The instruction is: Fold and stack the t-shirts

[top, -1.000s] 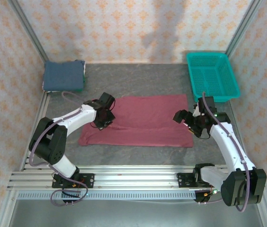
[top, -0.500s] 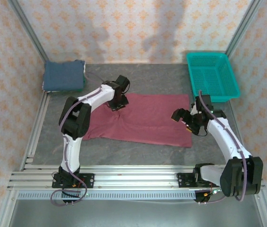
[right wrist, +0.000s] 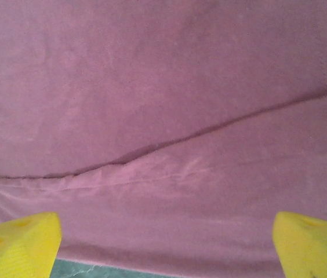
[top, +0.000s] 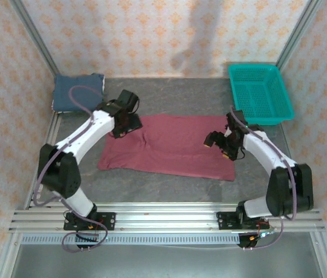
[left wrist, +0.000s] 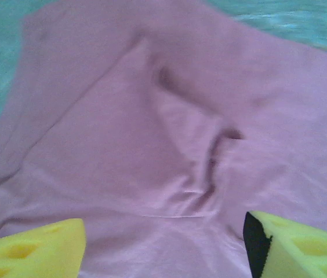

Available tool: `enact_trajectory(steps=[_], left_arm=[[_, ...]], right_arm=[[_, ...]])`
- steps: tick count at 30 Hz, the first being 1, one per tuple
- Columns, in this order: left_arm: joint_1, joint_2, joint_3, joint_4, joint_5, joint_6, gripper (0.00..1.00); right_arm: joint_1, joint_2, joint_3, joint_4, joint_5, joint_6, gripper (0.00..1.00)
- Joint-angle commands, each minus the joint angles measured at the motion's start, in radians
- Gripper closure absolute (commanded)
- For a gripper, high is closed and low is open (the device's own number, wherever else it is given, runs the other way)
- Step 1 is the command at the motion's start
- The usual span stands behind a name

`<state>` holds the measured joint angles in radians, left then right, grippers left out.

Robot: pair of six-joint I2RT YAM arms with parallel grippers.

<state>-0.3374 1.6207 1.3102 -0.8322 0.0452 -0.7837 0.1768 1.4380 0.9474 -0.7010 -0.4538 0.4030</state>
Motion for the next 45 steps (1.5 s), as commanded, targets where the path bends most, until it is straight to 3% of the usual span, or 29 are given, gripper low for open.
enact_trajectory(steps=[1,3,8,19,21,26,29,33,36,40,45], left_arm=[[0.059,0.055,-0.181,0.095,0.037,-0.058,0.53],[0.073,0.051,-0.239,0.115,0.024,-0.058,0.64],[0.097,0.009,-0.368,0.134,0.020,-0.076,0.67],[0.123,-0.158,-0.603,0.086,0.023,-0.114,0.67],[0.123,-0.205,-0.583,0.073,0.042,-0.119,0.61],[0.124,-0.290,-0.284,-0.064,-0.011,-0.051,0.27],[0.128,-0.222,-0.044,-0.092,-0.045,0.084,0.15],[0.139,0.004,0.279,-0.139,-0.042,0.334,0.15],[0.153,0.171,0.419,-0.130,0.031,0.471,0.18],[0.174,0.353,0.548,-0.148,0.040,0.564,0.23],[0.209,0.413,0.551,-0.109,0.054,0.587,0.24]], right_arm=[[0.025,0.090,0.040,0.021,0.098,0.043,0.26],[0.043,0.149,0.054,0.022,0.138,0.055,0.37],[0.078,0.186,0.011,0.021,0.232,0.064,0.48],[0.081,0.128,-0.134,0.004,0.271,0.125,0.49],[0.082,0.108,-0.119,-0.003,0.267,0.126,0.46],[0.081,0.031,0.081,-0.093,0.305,0.081,0.28],[0.050,0.077,0.262,-0.143,0.350,-0.002,0.20],[-0.005,0.292,0.524,-0.234,0.382,-0.095,0.19],[-0.030,0.442,0.646,-0.220,0.390,-0.117,0.21],[-0.042,0.594,0.757,-0.205,0.412,-0.117,0.26],[-0.046,0.667,0.789,-0.167,0.478,-0.118,0.30]])
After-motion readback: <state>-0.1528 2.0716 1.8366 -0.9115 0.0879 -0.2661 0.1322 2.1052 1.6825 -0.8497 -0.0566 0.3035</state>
